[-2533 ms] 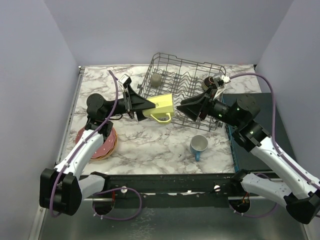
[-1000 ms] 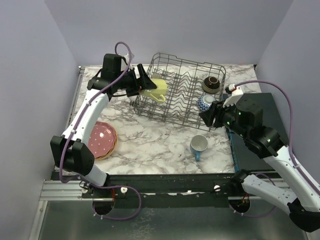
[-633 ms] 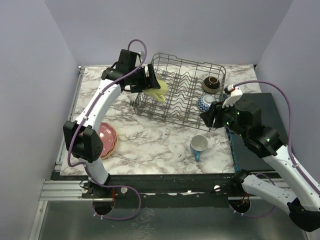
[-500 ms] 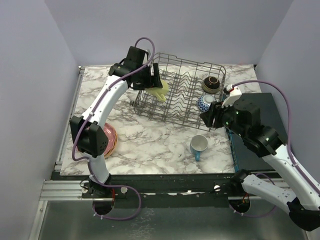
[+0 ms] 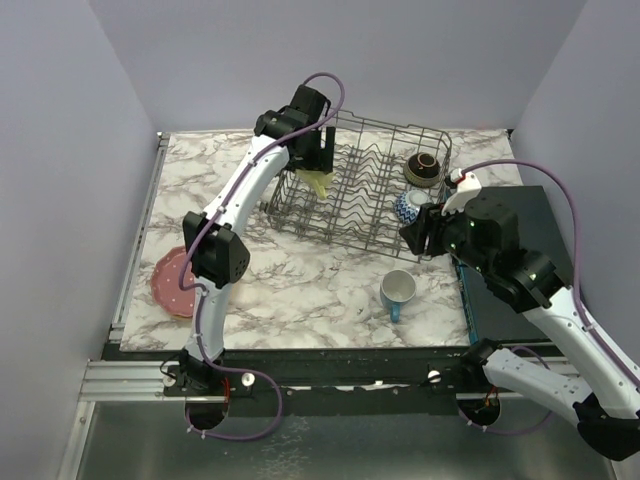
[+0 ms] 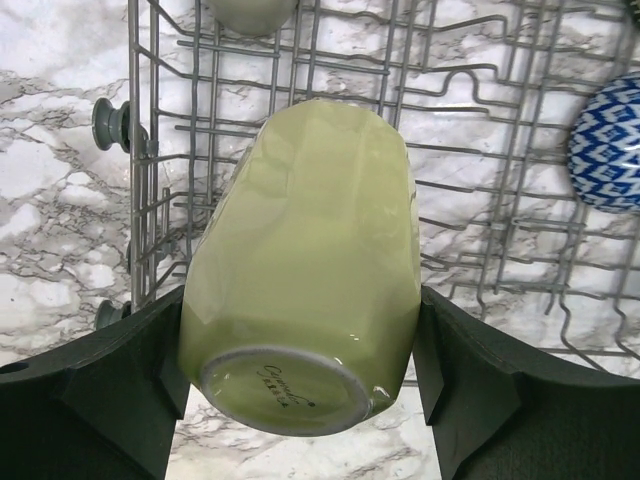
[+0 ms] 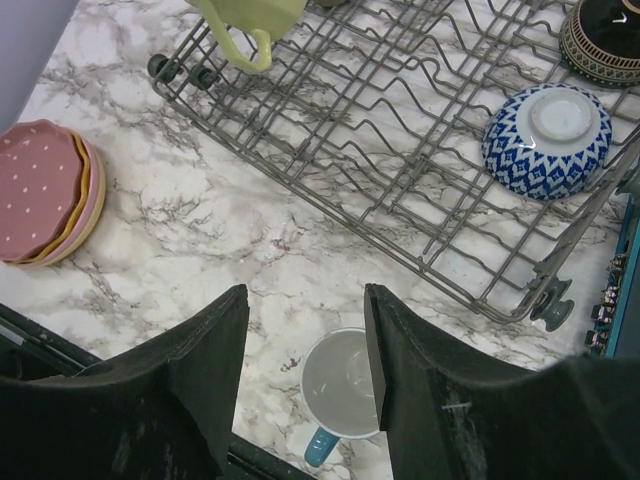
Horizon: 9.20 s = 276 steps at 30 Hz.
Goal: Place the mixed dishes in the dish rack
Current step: Turn the cup upside down in the dish rack, then pick up the cup at the center of the board.
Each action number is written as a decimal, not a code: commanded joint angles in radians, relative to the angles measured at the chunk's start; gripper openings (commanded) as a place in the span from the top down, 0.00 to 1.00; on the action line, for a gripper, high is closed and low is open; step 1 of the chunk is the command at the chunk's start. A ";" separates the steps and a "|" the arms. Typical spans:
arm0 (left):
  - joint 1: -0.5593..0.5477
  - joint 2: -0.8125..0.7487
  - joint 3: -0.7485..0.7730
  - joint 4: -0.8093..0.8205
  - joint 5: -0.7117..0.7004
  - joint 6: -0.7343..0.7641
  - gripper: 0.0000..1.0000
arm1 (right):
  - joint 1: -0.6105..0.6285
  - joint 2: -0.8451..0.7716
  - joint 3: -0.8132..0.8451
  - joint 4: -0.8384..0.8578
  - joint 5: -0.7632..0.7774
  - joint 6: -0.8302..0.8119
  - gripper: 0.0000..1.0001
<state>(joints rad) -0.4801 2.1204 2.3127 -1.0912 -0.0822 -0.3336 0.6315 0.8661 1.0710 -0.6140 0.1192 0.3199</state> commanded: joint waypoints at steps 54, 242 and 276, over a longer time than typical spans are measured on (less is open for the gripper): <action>-0.009 0.344 0.271 0.027 -0.281 0.162 1.00 | 0.005 0.134 -0.019 0.066 -0.046 -0.004 0.43; -0.099 -0.941 -1.321 0.637 0.518 -0.282 0.01 | 0.005 0.256 -0.114 -0.303 -0.009 0.463 1.00; 0.198 -1.000 -1.423 0.881 0.975 -0.494 0.01 | -0.011 0.210 -0.006 0.097 -0.296 0.430 0.99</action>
<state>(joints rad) -0.2993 1.1469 0.9215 -0.2977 0.7963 -0.7696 0.6304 1.0798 1.0145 -0.6655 -0.0635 0.7502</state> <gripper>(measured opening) 0.987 0.036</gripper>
